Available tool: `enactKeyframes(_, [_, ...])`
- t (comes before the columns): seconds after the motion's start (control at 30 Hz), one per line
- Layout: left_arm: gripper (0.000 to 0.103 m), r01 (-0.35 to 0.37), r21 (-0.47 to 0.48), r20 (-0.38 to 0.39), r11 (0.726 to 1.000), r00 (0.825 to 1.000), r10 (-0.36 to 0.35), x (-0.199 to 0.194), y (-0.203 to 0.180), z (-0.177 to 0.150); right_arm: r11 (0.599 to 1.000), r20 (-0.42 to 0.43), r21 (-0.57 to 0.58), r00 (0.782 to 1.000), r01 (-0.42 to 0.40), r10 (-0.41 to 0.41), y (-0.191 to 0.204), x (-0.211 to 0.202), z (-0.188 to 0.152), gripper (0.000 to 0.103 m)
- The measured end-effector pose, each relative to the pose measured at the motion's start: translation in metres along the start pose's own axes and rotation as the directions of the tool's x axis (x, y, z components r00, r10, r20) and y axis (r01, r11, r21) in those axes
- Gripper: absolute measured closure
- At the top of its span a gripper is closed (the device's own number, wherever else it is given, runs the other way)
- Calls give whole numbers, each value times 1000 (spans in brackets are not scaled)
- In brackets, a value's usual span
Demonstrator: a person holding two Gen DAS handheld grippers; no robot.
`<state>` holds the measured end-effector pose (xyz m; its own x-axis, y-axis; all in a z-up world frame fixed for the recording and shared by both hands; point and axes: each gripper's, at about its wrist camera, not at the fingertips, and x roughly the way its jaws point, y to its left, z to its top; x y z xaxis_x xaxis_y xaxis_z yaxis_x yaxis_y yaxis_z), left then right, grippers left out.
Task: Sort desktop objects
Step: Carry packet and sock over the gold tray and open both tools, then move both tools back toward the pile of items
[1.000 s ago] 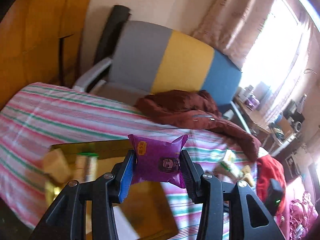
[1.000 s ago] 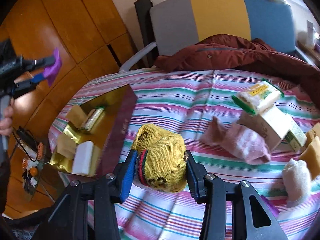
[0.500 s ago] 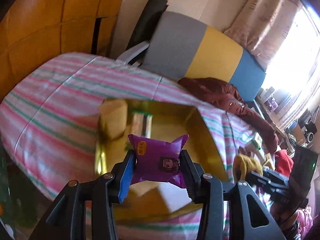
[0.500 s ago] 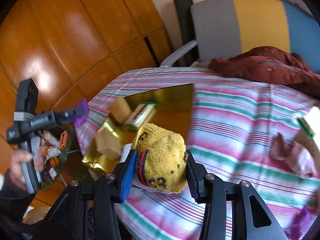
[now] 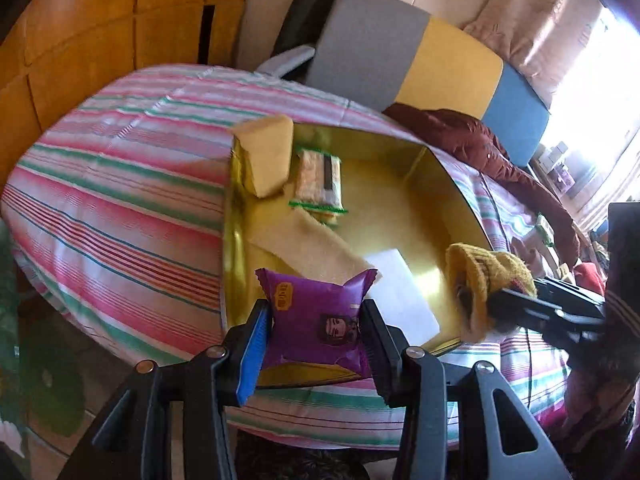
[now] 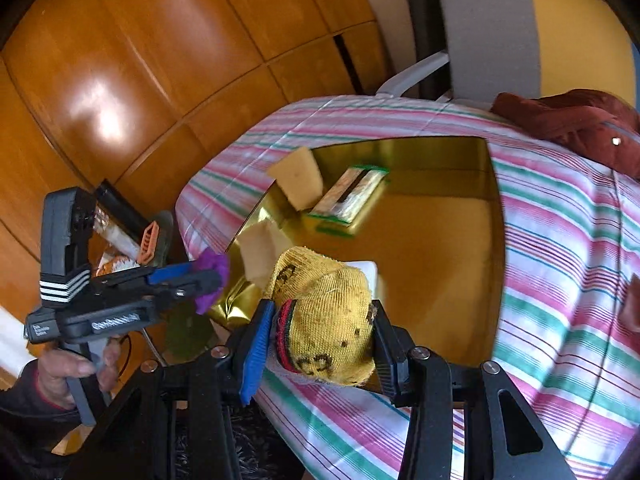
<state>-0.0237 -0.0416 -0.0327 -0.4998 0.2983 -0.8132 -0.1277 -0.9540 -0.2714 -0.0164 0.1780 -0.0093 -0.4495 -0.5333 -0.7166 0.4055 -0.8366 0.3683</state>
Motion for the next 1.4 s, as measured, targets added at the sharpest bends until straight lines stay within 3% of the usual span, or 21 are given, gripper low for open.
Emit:
enactKeyframes(0.53, [40,-3,-89,13,996,1000,4,5,20,11,1000,-96,5,995,4,-4,18,47,0,52])
enactKeyframes(0.7, [40,-9,-106,51,994,999,15,-7,24,11,998,-96,40,994,-44,48,16,48,1,42])
enactKeyframes(0.77, [41,-20,-103,78,995,997,28,-14,21,11,996,-92,57,993,-70,75,16,49,2,32])
enactKeyframes(0.93, [42,-56,-57,142,997,988,63,-26,8,16,997,-80,57,995,-60,64,17,44,0,26])
enactKeyframes(1.2, [42,-17,-24,166,1000,986,21,-30,-10,21,995,16,-8,995,99,-98,16,8,-11,16])
enactKeyframes(1.3, [42,3,18,182,1000,983,-6,-32,-22,21,982,71,-35,980,187,-184,16,-8,-14,13])
enactKeyframes(1.4, [41,24,63,191,998,981,-36,-33,-36,20,953,144,-49,946,299,-289,12,-29,-17,2])
